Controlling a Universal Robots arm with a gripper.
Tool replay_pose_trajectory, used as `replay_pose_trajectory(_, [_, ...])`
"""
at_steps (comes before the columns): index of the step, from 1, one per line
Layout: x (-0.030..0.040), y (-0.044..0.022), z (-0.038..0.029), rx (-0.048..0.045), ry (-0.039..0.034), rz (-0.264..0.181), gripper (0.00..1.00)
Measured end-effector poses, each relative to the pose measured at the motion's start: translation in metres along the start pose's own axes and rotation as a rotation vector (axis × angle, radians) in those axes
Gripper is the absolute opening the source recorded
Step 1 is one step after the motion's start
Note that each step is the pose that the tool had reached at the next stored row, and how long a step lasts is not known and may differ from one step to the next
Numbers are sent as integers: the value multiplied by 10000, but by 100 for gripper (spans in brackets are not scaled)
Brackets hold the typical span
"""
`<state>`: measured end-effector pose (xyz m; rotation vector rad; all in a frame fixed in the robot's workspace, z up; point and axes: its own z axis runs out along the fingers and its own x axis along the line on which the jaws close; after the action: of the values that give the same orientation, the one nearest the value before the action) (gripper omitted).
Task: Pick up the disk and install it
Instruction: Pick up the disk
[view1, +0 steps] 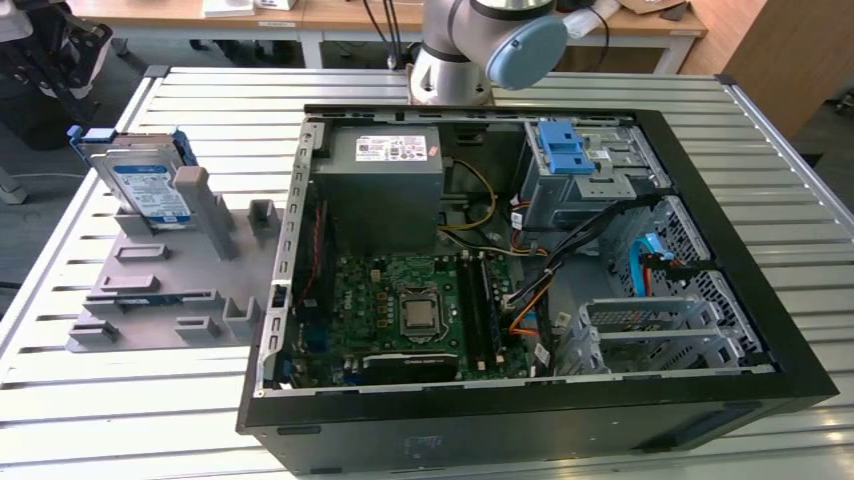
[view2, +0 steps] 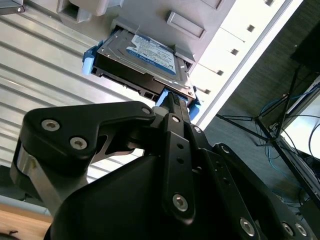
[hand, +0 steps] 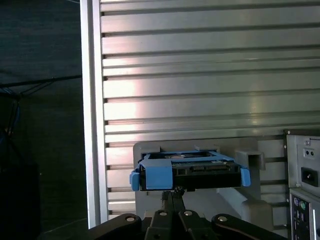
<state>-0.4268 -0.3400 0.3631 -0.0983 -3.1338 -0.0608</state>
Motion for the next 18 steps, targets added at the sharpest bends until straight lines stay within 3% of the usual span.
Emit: replay_pose_trajectory(18, [0, 0, 0, 4, 23, -608, 11])
